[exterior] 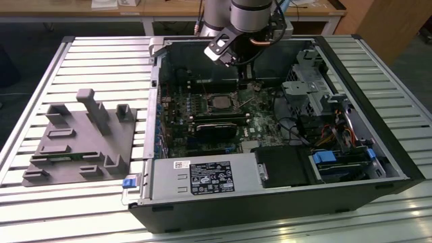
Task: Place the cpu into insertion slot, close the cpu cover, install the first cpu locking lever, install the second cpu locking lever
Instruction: 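Close the cpu cover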
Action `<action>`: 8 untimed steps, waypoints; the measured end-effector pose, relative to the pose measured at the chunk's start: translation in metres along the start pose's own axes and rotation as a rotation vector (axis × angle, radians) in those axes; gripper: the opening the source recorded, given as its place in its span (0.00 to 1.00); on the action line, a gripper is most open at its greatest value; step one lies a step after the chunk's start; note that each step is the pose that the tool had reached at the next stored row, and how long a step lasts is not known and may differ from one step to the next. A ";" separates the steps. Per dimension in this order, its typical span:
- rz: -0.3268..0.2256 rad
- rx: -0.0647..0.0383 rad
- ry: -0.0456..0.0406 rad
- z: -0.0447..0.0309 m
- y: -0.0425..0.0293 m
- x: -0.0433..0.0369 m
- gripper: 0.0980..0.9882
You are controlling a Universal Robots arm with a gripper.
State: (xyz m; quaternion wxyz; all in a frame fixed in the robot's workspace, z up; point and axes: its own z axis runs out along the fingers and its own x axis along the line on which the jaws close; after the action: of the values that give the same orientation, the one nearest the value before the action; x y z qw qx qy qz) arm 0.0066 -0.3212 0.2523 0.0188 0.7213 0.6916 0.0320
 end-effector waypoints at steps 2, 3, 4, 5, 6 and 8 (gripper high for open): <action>0.000 0.000 -0.0002 0.0003 0.0054 0.0003 0.01; 0.000 0.000 -0.0001 0.0006 0.0081 0.0004 0.01; 0.000 0.000 0.0000 0.0008 0.0107 0.0005 0.01; 0.000 0.000 0.0001 0.0010 0.0131 0.0006 0.01; 0.000 0.000 0.0002 0.0012 0.0157 0.0007 0.01; 0.000 0.000 0.0001 0.0015 0.0201 0.0009 0.01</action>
State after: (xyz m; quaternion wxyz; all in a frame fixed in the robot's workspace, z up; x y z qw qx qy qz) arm 0.0268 -0.3212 0.2523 0.0188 0.7213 0.6916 0.0320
